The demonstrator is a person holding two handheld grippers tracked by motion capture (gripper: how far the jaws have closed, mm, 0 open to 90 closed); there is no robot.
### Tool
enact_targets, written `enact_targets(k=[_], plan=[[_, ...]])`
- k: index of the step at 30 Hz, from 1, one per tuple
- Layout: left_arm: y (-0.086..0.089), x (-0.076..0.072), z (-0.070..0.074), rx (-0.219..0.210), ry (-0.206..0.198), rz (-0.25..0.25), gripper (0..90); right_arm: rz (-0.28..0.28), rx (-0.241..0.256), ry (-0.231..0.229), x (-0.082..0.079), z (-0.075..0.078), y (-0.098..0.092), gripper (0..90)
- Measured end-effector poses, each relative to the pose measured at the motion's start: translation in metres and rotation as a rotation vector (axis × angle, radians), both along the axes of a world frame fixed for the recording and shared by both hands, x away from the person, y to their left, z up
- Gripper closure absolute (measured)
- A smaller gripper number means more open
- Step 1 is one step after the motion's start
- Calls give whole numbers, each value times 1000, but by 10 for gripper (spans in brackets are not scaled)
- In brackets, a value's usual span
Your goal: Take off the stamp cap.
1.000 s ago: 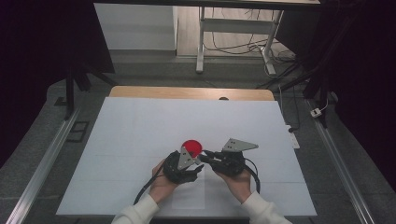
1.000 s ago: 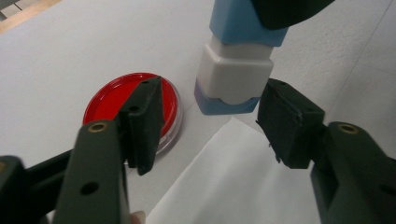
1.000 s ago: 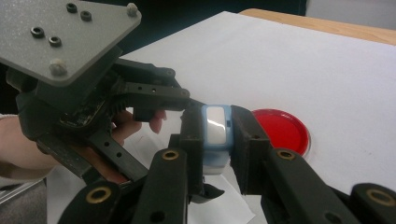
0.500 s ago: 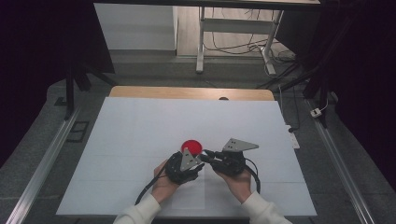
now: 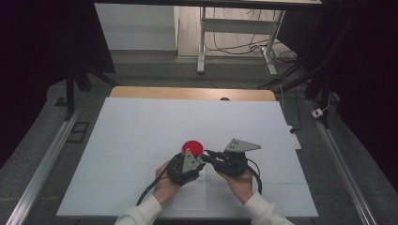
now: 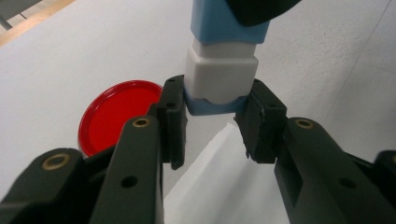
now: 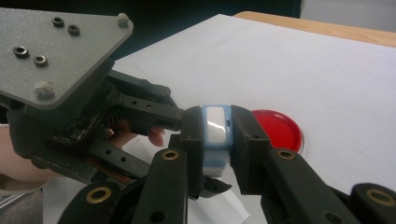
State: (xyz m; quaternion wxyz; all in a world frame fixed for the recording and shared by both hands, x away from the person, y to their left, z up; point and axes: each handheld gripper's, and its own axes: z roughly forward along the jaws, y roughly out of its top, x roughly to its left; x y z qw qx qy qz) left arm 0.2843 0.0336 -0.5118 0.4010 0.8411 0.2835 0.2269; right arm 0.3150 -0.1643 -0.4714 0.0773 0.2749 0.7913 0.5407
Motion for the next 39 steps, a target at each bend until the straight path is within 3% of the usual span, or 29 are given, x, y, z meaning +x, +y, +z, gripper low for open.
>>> enact_targets(k=[11,34,39], plan=[[-1,-2,0,30,-21,-5,643,-7,9,1,-1,0,0,753],[-1,-2,-1,6,-2,-3,646,-14,-14,-17,-4,1,1,754],[-1,-3,-1,19,-11,-5,647,-11,-20,-18,-4,2,1,754]])
